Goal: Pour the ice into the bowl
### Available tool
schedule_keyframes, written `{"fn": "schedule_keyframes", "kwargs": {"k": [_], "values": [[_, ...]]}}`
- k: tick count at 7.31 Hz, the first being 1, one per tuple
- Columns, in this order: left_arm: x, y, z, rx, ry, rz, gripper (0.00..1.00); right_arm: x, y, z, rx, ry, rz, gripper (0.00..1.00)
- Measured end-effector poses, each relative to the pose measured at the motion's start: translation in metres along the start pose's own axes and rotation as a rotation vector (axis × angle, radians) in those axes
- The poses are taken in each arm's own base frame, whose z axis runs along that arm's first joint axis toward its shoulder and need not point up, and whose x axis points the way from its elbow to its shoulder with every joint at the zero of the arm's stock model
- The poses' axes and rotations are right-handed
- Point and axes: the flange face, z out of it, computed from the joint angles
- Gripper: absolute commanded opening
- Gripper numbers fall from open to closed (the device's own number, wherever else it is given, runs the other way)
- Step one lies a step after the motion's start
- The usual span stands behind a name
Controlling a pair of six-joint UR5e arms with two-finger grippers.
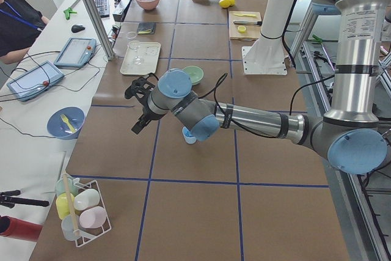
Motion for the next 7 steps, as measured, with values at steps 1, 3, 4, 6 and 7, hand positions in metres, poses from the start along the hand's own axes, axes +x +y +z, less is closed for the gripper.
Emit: {"fn": "schedule_keyframes", "kwargs": {"k": [1,3,4,6,7], "values": [[0.023,0.003,0.019,0.036,0.009,-0.002,1.00,0.000,0.004,0.000,0.000,0.001,0.005,1.00],[0.072,0.037,0.069,0.125,-0.048,-0.042,1.00,0.002,0.009,0.001,-0.004,0.000,0.011,1.00],[0.100,0.067,0.086,0.170,-0.070,-0.086,1.00,0.002,0.011,0.002,-0.006,-0.001,0.014,1.00],[0.149,0.127,0.098,0.244,-0.120,-0.153,1.00,0.004,0.014,0.004,-0.010,-0.002,0.017,1.00],[0.165,0.154,0.100,0.276,-0.146,-0.183,1.00,0.004,0.014,0.005,-0.011,-0.002,0.017,1.00]]}}
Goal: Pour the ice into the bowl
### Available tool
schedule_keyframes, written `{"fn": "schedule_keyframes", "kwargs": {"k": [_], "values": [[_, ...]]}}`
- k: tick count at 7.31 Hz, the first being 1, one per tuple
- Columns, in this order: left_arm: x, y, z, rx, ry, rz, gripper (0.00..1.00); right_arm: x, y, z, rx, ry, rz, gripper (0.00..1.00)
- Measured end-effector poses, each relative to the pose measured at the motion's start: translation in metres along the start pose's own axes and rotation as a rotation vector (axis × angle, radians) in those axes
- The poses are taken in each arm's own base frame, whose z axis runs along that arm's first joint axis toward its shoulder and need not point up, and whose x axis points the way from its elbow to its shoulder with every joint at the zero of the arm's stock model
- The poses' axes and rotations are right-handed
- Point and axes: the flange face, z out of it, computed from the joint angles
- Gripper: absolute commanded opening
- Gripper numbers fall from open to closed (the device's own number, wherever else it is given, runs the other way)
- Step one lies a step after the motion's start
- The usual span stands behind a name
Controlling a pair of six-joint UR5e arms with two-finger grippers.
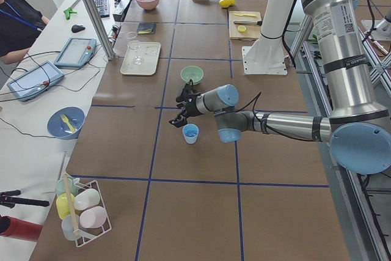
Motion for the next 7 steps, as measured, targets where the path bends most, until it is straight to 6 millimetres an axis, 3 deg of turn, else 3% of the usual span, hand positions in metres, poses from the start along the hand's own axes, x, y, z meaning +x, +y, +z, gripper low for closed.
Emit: {"fn": "schedule_keyframes", "kwargs": {"k": [2,7], "values": [[0.017,0.051,-0.009,0.052,-0.058,-0.058,1.00,0.000,0.001,0.000,0.000,0.000,0.001,1.00],[0.020,0.142,-0.004,0.165,-0.153,-0.110,1.00,0.003,0.004,0.001,-0.002,0.002,0.005,1.00]]}}
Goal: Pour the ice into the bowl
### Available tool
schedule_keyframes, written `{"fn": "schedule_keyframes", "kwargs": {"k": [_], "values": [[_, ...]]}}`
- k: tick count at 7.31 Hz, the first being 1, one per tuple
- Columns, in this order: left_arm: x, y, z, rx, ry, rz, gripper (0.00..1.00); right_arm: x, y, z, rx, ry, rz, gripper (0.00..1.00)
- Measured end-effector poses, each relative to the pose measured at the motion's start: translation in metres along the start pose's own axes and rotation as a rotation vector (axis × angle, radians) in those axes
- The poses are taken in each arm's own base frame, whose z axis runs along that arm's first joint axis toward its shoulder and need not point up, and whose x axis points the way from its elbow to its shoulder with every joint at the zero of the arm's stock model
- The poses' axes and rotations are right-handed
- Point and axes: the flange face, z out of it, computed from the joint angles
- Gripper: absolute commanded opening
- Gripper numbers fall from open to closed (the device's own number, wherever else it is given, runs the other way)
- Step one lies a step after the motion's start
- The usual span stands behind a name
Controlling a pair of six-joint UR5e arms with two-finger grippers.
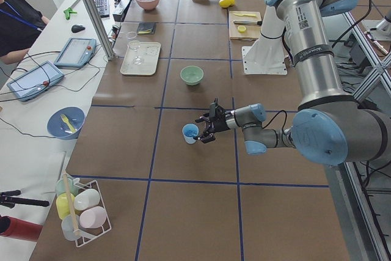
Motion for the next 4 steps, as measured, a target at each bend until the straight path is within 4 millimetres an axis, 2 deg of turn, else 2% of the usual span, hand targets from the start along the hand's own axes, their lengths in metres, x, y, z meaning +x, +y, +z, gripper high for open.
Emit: {"fn": "schedule_keyframes", "kwargs": {"k": [4], "values": [[0.005,0.025,0.006,0.039,-0.003,0.016,1.00,0.002,0.005,0.003,-0.002,0.001,0.002,1.00]]}}
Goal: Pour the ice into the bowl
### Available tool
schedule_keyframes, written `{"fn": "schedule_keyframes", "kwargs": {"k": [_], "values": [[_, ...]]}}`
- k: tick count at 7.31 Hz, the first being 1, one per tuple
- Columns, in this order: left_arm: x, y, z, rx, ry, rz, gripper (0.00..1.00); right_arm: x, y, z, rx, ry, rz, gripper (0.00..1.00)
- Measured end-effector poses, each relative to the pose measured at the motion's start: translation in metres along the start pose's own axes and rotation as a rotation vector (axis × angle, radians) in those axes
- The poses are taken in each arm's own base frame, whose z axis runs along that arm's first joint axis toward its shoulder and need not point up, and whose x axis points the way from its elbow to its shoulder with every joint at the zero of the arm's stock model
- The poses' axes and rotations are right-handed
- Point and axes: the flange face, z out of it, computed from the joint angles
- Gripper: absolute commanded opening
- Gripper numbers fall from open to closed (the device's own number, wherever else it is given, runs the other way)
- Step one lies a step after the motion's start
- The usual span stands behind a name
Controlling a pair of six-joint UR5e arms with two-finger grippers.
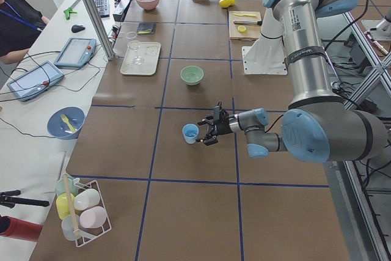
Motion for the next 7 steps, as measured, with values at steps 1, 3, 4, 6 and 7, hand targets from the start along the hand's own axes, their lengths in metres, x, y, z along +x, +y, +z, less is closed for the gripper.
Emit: {"fn": "schedule_keyframes", "kwargs": {"k": [1,3,4,6,7], "values": [[0.003,0.010,0.007,0.007,-0.003,0.004,1.00,0.000,0.001,0.000,0.000,0.000,0.000,1.00],[0.010,0.020,0.016,0.014,-0.002,0.000,1.00,0.000,0.001,0.001,0.000,0.001,0.000,1.00],[0.018,0.028,0.024,0.015,0.001,-0.004,1.00,0.001,0.001,0.001,0.001,0.001,0.000,1.00],[0.022,0.040,0.042,0.023,-0.013,-0.007,1.00,0.000,0.000,0.000,0.002,0.002,-0.001,1.00],[0.016,0.037,0.048,0.037,-0.032,-0.009,1.00,0.000,0.000,0.000,0.003,0.003,-0.002,1.00]]}}
